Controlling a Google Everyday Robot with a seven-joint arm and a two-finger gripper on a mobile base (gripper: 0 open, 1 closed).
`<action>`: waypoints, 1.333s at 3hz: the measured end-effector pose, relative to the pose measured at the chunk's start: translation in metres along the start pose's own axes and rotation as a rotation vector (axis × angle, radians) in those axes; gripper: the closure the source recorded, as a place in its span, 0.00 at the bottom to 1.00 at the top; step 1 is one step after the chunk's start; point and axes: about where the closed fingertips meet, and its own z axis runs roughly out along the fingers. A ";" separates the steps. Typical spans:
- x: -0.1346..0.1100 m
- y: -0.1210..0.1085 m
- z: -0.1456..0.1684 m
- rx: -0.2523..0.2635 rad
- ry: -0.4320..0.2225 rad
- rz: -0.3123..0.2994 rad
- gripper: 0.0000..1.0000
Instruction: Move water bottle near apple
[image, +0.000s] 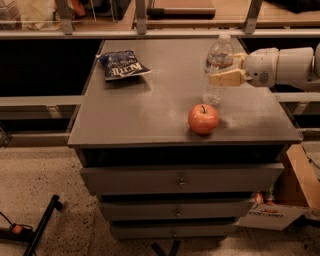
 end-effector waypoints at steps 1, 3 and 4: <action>-0.001 0.006 0.000 -0.009 -0.008 -0.008 0.82; -0.001 0.013 0.004 -0.028 -0.012 -0.022 0.36; -0.002 0.015 0.007 -0.033 -0.013 -0.022 0.12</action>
Offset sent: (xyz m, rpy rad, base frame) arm -0.0181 0.0039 -0.0004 -0.0029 -0.0305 0.0402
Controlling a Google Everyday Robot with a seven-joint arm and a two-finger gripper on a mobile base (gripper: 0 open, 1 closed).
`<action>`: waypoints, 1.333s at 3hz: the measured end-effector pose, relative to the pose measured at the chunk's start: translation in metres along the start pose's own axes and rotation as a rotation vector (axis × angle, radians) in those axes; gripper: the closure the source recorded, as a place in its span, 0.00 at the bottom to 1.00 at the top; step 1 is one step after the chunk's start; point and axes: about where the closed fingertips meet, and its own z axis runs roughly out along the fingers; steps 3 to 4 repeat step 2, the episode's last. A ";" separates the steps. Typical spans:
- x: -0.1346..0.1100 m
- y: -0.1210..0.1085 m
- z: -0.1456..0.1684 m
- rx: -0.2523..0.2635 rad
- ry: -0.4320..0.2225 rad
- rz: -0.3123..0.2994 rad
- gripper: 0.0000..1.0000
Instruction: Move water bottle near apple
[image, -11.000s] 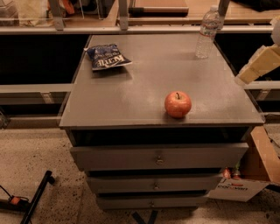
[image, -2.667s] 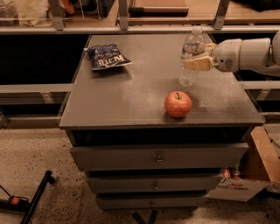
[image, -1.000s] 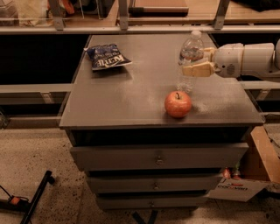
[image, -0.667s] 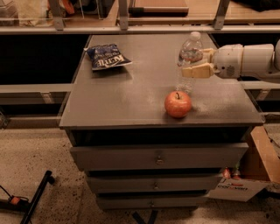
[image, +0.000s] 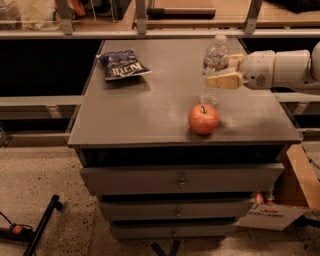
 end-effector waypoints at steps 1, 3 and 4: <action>0.000 0.001 0.003 -0.005 -0.001 0.000 0.00; 0.000 0.001 0.003 -0.005 -0.001 0.000 0.00; 0.000 0.001 0.003 -0.005 -0.001 0.000 0.00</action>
Offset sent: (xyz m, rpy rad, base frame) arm 0.0002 0.0025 -0.0004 0.0006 0.0008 0.0042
